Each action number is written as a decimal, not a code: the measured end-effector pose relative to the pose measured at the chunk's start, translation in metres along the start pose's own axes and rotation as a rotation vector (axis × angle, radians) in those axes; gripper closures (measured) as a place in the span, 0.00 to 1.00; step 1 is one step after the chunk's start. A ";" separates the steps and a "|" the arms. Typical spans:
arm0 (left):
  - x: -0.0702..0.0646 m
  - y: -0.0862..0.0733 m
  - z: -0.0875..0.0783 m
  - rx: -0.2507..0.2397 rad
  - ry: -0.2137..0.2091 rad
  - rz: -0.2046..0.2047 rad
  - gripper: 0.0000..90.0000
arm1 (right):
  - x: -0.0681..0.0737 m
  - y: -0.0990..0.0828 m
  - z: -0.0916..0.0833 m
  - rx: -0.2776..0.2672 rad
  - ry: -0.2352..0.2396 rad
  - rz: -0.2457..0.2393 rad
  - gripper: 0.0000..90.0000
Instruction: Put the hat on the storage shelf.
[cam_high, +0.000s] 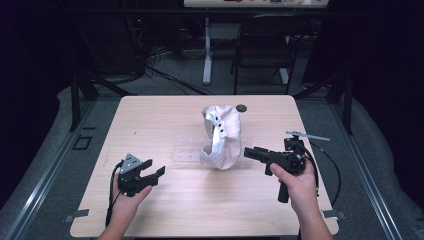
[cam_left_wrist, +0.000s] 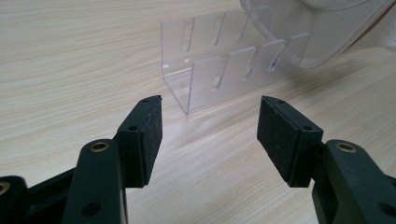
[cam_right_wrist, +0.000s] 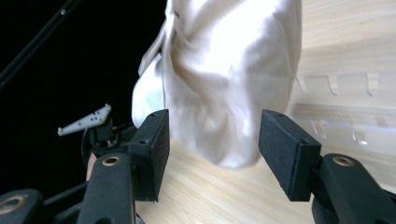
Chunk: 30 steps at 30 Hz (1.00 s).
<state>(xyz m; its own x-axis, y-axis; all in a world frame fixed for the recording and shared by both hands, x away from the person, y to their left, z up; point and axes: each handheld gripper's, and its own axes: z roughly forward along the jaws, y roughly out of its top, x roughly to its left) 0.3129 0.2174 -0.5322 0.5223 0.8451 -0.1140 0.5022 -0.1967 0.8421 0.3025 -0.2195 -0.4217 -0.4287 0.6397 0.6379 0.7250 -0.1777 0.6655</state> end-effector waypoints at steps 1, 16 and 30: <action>0.000 0.000 0.000 0.000 0.000 0.001 0.46 | -0.001 -0.002 -0.001 -0.001 0.000 0.000 0.48; -0.001 -0.003 0.004 0.012 -0.009 0.011 0.46 | -0.023 -0.037 0.004 -0.012 -0.060 -0.044 0.49; -0.008 -0.005 0.009 0.031 -0.020 0.059 0.46 | -0.048 -0.063 0.014 -0.073 -0.117 -0.080 0.50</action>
<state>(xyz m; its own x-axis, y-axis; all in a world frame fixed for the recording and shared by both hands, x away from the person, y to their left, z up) 0.3127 0.2073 -0.5408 0.5651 0.8216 -0.0753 0.4909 -0.2614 0.8311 0.2852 -0.2287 -0.4999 -0.4142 0.7363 0.5351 0.6485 -0.1738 0.7411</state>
